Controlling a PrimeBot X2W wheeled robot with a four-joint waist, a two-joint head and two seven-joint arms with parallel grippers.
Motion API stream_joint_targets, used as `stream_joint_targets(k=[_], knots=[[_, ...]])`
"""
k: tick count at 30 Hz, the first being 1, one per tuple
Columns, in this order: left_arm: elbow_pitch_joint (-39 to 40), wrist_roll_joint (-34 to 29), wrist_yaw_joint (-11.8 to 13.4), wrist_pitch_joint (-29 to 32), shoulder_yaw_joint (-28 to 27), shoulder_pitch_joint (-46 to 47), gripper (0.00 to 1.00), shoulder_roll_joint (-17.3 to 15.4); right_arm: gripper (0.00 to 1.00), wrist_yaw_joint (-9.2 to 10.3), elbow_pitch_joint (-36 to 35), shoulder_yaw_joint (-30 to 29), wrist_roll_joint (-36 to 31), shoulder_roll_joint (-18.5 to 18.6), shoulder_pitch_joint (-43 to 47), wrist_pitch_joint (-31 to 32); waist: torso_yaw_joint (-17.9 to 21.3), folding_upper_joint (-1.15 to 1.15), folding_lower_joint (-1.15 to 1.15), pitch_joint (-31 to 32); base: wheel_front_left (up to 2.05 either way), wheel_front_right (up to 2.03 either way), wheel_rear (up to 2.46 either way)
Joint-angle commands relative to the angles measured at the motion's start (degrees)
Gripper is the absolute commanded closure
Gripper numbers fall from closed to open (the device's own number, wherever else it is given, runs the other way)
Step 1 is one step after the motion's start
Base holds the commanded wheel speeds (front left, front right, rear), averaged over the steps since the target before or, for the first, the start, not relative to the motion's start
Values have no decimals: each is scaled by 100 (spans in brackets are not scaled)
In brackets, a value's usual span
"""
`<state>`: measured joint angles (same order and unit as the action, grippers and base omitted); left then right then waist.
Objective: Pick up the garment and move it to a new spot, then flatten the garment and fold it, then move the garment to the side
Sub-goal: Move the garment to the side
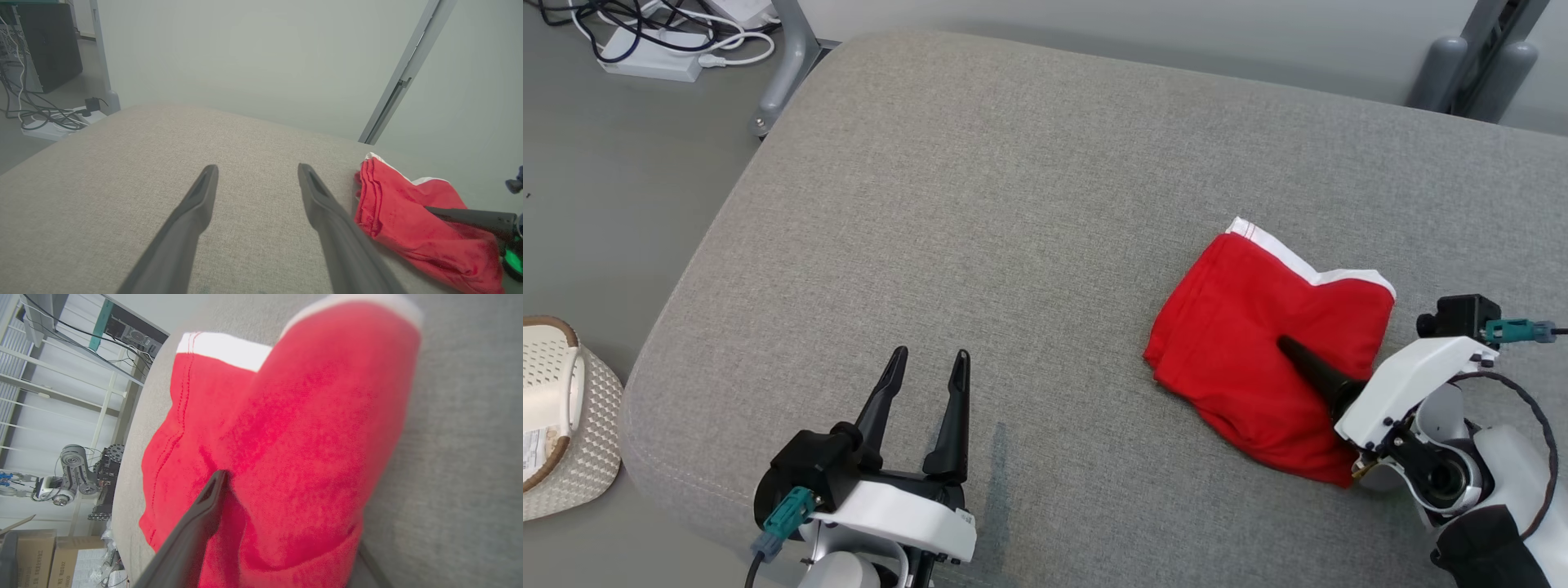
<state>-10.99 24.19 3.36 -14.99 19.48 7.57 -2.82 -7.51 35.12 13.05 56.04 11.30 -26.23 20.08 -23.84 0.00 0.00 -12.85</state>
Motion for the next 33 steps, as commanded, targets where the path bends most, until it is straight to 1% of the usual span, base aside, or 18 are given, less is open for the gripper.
stream_joint_targets(k=[1,3,8,10,13,18,24,28,31,32,33], knots=[[1,-18,28,-21,-17,63,0,-22,100,5,144,154,-45,-44,179,71,-5,0,0,19,0,0,0],[16,-46,28,-21,-36,38,0,-22,100,6,133,296,-218,167,154,-210,16,0,0,73,0,0,0],[43,-109,-9,-21,-68,-35,0,-22,100,6,180,578,-539,398,-6,-649,196,0,0,200,0,0,0],[57,-122,-12,-21,-79,-57,0,-22,100,6,134,792,-705,505,-83,-760,315,0,0,249,0,0,0],[75,-167,-39,-21,-75,-64,0,-22,100,5,-56,1314,-1005,791,-129,-707,526,0,0,284,0,0,0],[143,-386,-91,-21,8,76,0,-23,100,4,-606,1933,-1373,1465,-371,-820,970,0,0,191,0,0,0],[199,-469,-167,-20,67,419,0,-21,100,5,-1611,2570,-1637,2457,-951,-801,1577,0,0,-207,0,0,0],[209,-519,-233,-20,95,761,0,-23,100,5,-2262,2779,-1485,3087,-1341,-694,1949,0,0,-541,0,0,0],[218,-565,-294,-20,146,1008,0,-23,100,5,-2604,2789,-1356,3537,-1563,-595,2193,0,0,-787,0,0,0],[218,-565,-294,-20,146,1008,0,-23,100,5,-2604,2789,-1356,3537,-1563,-595,2193,0,0,-787,0,0,0],[218,-590,-316,-20,157,1091,0,-23,100,5,-2741,2838,-1390,3702,-1641,-550,2273,0,0,-871,0,0,0]])
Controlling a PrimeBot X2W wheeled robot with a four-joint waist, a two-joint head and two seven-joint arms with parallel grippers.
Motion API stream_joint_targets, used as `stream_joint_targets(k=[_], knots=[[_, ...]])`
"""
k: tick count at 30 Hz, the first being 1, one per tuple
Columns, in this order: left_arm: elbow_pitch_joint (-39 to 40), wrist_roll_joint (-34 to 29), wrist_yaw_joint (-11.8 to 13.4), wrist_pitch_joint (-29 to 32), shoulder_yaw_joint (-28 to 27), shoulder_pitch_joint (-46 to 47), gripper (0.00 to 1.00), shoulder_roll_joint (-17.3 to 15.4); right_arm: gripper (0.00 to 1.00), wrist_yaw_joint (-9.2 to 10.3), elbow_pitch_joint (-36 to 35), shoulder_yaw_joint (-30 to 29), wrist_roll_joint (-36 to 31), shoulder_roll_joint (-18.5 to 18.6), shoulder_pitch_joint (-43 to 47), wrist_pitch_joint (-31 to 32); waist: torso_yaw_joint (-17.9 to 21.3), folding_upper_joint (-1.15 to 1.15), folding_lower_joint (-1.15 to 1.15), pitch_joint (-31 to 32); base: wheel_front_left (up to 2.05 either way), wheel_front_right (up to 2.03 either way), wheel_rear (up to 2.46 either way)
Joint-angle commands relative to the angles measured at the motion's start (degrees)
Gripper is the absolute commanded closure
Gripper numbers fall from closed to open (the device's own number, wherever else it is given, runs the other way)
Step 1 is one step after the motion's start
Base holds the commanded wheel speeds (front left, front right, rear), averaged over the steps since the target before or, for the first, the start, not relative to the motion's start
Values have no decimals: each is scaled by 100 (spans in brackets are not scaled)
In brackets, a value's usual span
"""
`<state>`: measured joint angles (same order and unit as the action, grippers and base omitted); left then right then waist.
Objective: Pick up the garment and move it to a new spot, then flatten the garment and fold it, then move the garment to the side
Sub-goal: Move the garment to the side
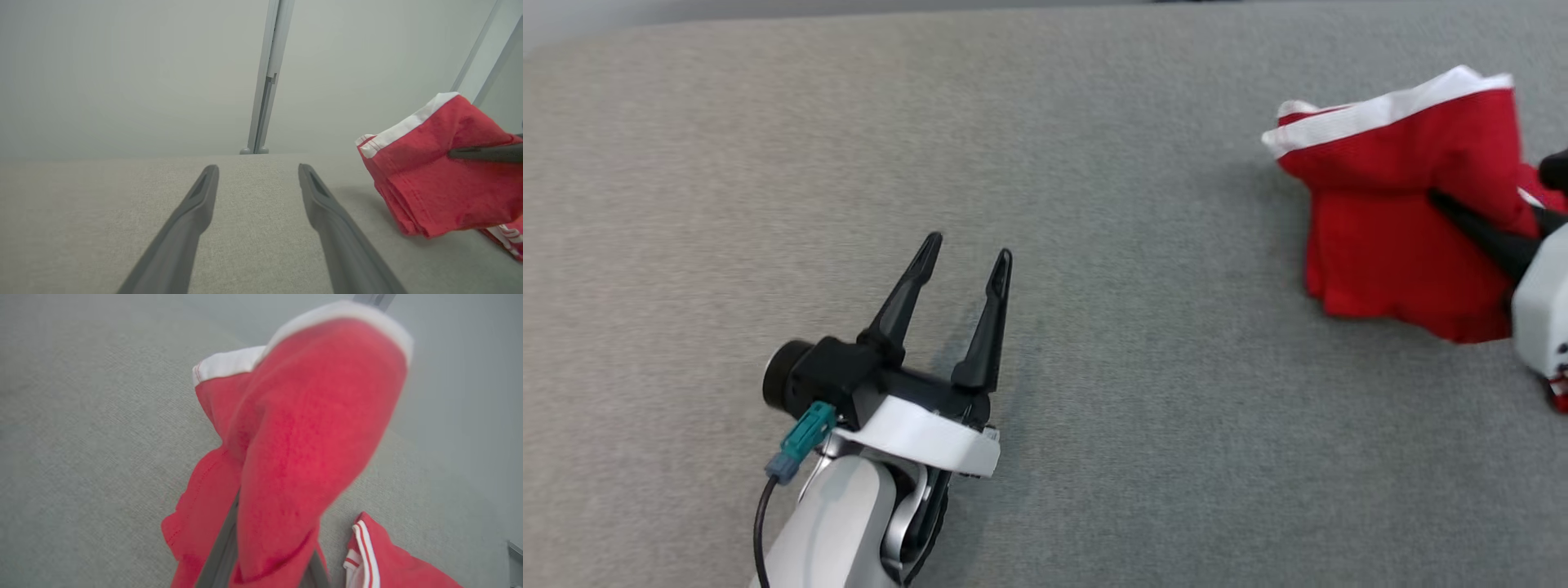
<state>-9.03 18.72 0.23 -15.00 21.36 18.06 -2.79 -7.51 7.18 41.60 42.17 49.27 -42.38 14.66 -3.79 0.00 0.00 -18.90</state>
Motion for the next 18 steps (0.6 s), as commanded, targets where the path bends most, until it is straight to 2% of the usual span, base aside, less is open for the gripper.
stream_joint_targets(k=[1,5,10,18], knots=[[12,-41,-26,-19,-7,114,0,-28,100,5,-33,1,10,66,-65,9,328,0,0,-330,0,0,0],[-33,-83,-94,-19,68,358,0,-28,100,5,-232,-166,325,541,-115,99,528,0,0,-570,0,0,0],[-52,-94,-127,-19,155,588,0,-29,100,5,-171,-434,633,1068,35,74,578,0,0,-849,0,0,0],[-92,-137,-211,-20,307,889,0,-27,100,6,742,-626,631,1880,146,-3,295,0,0,-1371,0,0,0]])
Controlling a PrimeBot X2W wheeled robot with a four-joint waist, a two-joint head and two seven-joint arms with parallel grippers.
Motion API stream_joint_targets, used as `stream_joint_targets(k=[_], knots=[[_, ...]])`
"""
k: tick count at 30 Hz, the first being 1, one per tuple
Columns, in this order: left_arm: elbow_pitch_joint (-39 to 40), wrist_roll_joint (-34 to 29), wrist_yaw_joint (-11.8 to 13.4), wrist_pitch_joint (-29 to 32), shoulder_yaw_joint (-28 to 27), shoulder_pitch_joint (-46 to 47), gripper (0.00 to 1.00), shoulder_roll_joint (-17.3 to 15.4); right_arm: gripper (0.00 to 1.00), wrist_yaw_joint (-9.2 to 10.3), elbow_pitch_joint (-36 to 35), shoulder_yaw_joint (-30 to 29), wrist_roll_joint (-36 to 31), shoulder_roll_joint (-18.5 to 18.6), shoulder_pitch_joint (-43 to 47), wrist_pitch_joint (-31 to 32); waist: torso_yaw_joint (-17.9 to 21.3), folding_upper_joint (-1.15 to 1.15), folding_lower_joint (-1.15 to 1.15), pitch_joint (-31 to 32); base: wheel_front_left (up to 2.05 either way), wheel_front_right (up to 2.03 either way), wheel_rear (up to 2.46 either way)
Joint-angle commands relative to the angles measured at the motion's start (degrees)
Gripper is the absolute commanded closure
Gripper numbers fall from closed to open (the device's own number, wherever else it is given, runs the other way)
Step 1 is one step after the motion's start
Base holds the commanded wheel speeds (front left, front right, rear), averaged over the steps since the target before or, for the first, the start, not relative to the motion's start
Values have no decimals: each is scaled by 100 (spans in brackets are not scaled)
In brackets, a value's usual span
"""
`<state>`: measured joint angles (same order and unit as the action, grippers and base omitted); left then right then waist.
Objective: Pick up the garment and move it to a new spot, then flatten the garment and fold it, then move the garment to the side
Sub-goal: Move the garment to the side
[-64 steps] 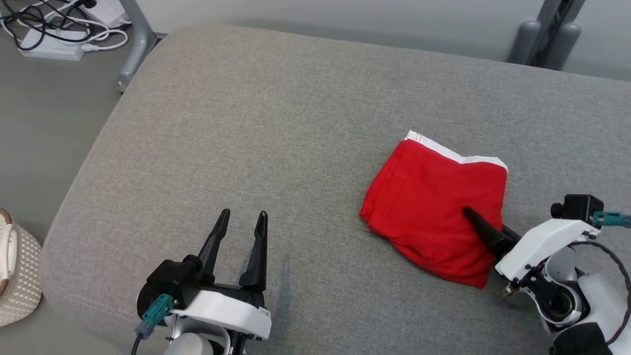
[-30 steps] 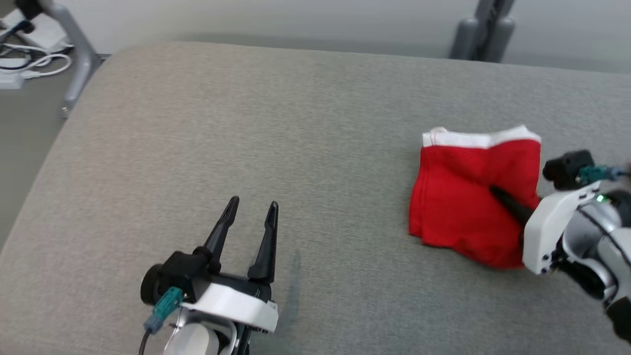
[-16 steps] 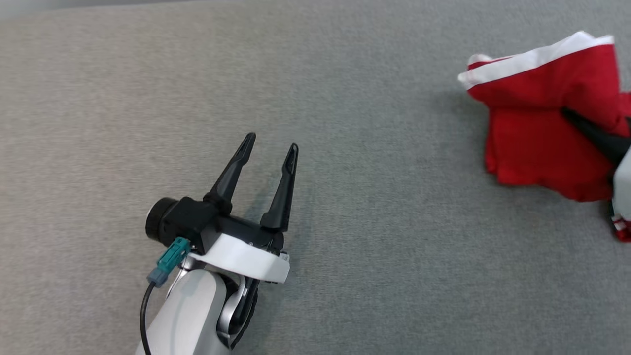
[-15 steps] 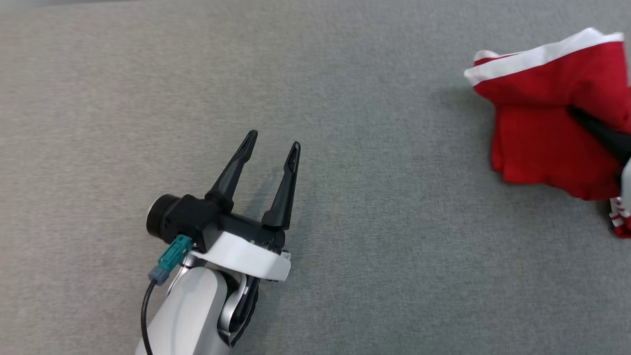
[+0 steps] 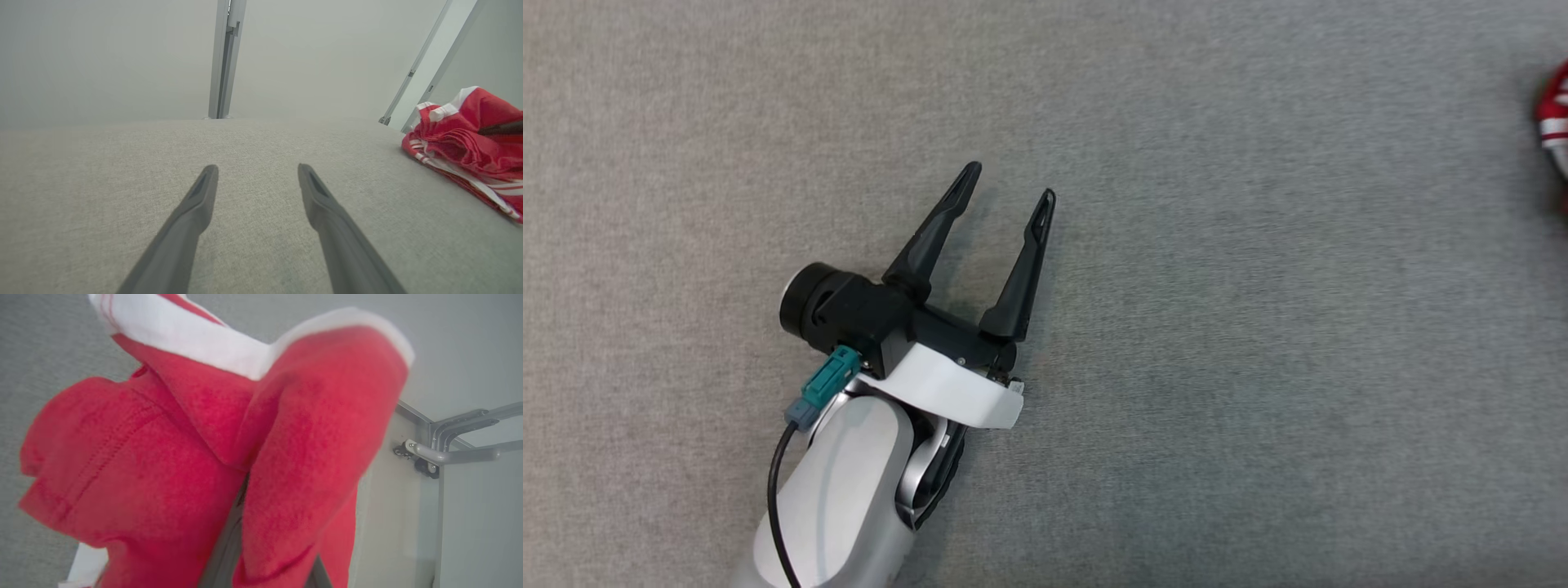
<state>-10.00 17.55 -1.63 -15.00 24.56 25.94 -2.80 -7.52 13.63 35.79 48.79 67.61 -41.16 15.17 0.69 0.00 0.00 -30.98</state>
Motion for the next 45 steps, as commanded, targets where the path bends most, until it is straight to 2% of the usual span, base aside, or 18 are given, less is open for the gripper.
stream_joint_targets(k=[1,4,7,16,18,19,27,38,43,45], knots=[[13,-9,-9,-19,-4,133,0,-26,100,6,271,-100,-16,86,3,-98,-198,0,0,-223,0,0,0],[47,13,2,-19,18,224,0,-24,100,7,752,-201,15,185,-45,-125,-321,0,0,-396,0,0,0],[60,62,12,-19,55,280,0,-26,100,6,1097,-289,86,117,-78,-75,-414,0,0,-511,0,0,0],[72,166,95,-7,139,278,0,-33,100,6,1470,-192,-79,-61,-154,-150,-501,0,0,-591,0,0,0],[68,160,107,-7,149,269,0,-31,56,6,1540,-190,-147,-72,-192,-193,-496,0,0,-578,0,0,0],[59,160,110,-7,154,264,0,-31,0,6,1583,-191,-176,-75,-219,-224,-491,0,0,-560,0,0,0],[29,202,122,-9,139,174,0,-28,0,6,1887,-269,-234,-216,-383,-152,-413,0,0,-276,0,0,0],[16,332,175,-10,52,-211,0,-27,0,6,1936,-212,-442,-200,-575,-116,-307,0,0,596,0,0,0],[8,340,224,-9,-110,-540,0,-27,0,6,1888,-252,-535,-613,-761,-325,-255,0,0,1131,0,0,0],[26,305,269,-9,-267,-759,0,-26,0,6,1712,-157,-658,-973,-825,-529,-242,0,0,1440,0,0,0]])
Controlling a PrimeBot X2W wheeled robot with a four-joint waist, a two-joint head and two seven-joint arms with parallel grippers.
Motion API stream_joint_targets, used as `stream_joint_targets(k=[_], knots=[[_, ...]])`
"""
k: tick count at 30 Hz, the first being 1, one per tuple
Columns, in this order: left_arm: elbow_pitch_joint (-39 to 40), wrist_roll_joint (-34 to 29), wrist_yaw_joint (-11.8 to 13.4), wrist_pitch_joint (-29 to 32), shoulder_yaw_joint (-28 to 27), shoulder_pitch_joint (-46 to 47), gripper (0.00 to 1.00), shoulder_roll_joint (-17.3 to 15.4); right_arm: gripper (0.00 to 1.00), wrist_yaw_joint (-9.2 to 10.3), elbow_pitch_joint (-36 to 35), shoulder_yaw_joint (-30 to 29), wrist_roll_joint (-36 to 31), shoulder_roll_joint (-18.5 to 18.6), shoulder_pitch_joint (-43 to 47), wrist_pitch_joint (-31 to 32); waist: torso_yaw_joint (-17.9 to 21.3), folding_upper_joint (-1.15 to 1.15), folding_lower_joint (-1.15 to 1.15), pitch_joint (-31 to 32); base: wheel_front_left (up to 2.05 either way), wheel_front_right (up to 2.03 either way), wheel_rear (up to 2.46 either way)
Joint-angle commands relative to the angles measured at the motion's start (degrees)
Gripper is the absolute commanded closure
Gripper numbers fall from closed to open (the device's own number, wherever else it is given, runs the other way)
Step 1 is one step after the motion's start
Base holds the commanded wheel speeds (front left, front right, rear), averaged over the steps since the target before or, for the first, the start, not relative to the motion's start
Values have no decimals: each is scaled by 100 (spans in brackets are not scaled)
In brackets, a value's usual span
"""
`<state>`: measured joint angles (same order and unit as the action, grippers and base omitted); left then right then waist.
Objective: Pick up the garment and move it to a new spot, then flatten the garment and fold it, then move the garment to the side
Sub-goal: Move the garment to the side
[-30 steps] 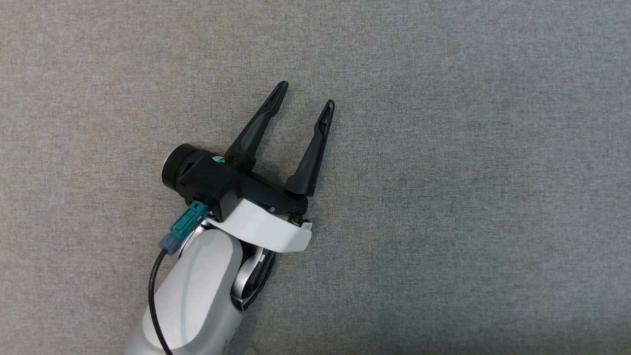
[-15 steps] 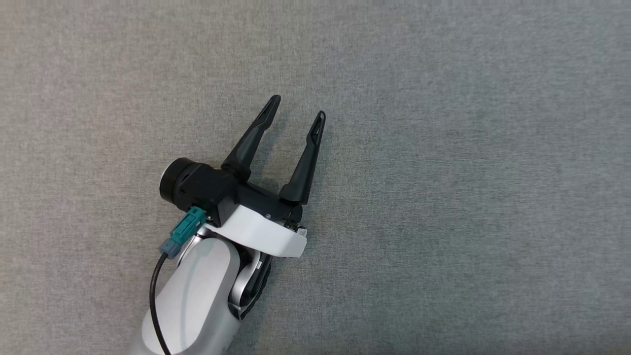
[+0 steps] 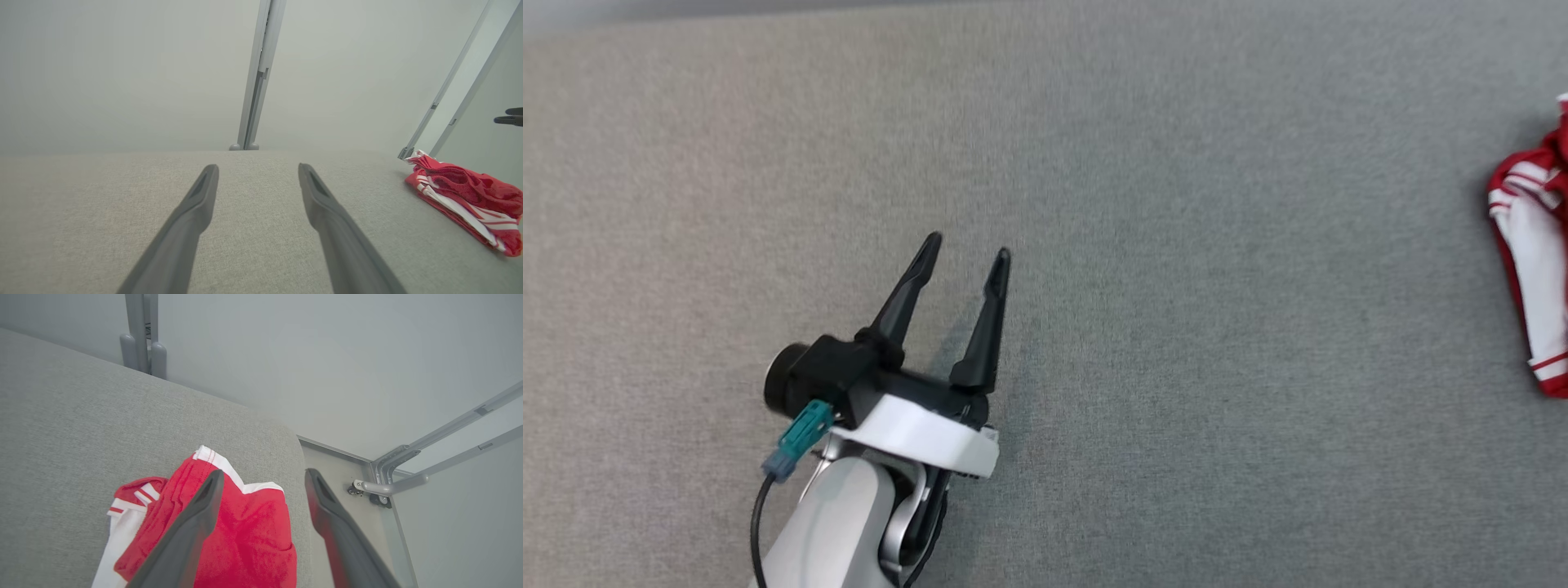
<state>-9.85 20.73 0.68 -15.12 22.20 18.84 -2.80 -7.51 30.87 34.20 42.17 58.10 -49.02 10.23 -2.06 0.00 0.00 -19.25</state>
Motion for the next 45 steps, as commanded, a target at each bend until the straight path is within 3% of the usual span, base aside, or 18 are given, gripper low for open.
stream_joint_targets(k=[1,6,10,17,23,37,45], knots=[[20,-23,45,3,-85,-124,0,-26,0,5,-63,-3,0,-181,-43,-138,30,0,0,369,0,0,0],[141,-110,144,3,-494,-506,0,-26,0,5,-255,-138,311,-1217,229,-629,59,0,0,773,0,0,0],[218,-152,176,3,-763,-779,0,-28,0,5,-501,-146,239,-1811,596,-1174,-47,0,0,1032,0,0,0],[275,-270,142,3,-1018,-1144,0,-25,0,5,-788,-486,-377,-2616,1416,-2181,-302,0,0,1334,0,0,0],[338,-259,202,4,-1145,-1413,0,-24,0,5,-985,-1213,-1238,-3494,2322,-2496,-494,0,0,1525,0,0,0],[361,-544,334,3,-1112,-1703,0,-26,0,5,-1829,-2520,-2470,-4923,3847,-2551,-719,0,0,1732,0,0,0],[472,-726,573,3,-1076,-1768,0,-25,0,4,-2141,-2951,-2677,-5347,4293,-2550,-705,0,0,1742,0,0,0]])
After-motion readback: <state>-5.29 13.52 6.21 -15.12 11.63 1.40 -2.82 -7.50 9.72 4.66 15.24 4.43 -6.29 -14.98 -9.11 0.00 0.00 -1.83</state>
